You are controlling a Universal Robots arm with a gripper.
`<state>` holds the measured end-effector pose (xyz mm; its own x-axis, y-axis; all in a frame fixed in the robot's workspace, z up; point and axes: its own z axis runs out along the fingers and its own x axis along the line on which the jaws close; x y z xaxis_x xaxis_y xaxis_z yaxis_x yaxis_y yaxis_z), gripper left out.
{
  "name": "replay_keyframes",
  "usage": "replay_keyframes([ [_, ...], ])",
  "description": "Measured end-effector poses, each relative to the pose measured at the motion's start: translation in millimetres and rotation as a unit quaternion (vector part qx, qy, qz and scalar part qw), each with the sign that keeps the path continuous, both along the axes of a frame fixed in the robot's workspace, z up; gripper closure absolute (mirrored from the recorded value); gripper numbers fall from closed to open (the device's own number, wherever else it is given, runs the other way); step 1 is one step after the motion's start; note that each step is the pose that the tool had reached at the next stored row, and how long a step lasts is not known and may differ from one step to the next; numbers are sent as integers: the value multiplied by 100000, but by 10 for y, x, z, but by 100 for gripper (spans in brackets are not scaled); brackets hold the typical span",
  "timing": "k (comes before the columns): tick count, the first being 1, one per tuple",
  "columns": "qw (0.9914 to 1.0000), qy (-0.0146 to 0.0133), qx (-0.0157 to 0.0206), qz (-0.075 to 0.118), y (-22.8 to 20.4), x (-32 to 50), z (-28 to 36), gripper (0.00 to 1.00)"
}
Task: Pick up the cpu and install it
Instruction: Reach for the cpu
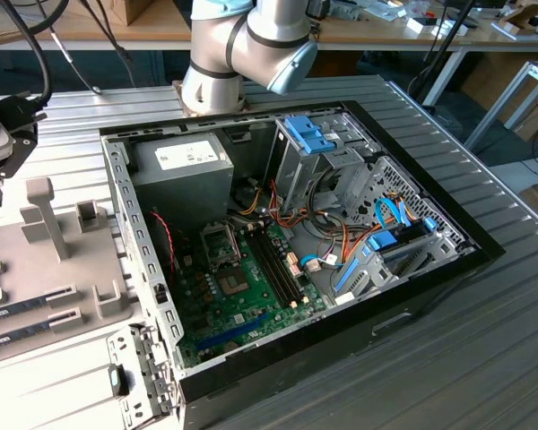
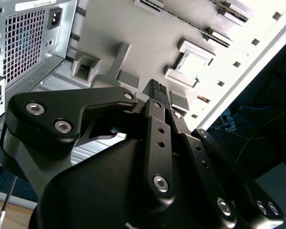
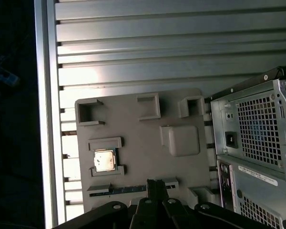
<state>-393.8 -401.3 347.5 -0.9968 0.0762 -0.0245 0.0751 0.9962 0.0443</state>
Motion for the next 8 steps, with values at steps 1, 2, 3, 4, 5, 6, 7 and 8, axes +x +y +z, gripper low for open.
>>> replay_keyframes([
  [1, 100000, 1, 2, -1, 0, -2, -1, 90],
  [2, 100000, -1, 2, 2, 0, -5, -2, 90],
  [3, 100000, -3, 2, 0, 0, -8, -4, 90],
  [4, 100000, -2, 3, -1, 0, -10, -4, 90],
  [5, 100000, 1, 0, 0, 0, -11, -4, 90],
  [6, 100000, -2, 3, 0, 0, -13, -6, 90],
  [7, 100000, 0, 2, -1, 0, -14, -6, 90],
  [8, 100000, 4, -1, -2, 0, -16, -6, 90],
])
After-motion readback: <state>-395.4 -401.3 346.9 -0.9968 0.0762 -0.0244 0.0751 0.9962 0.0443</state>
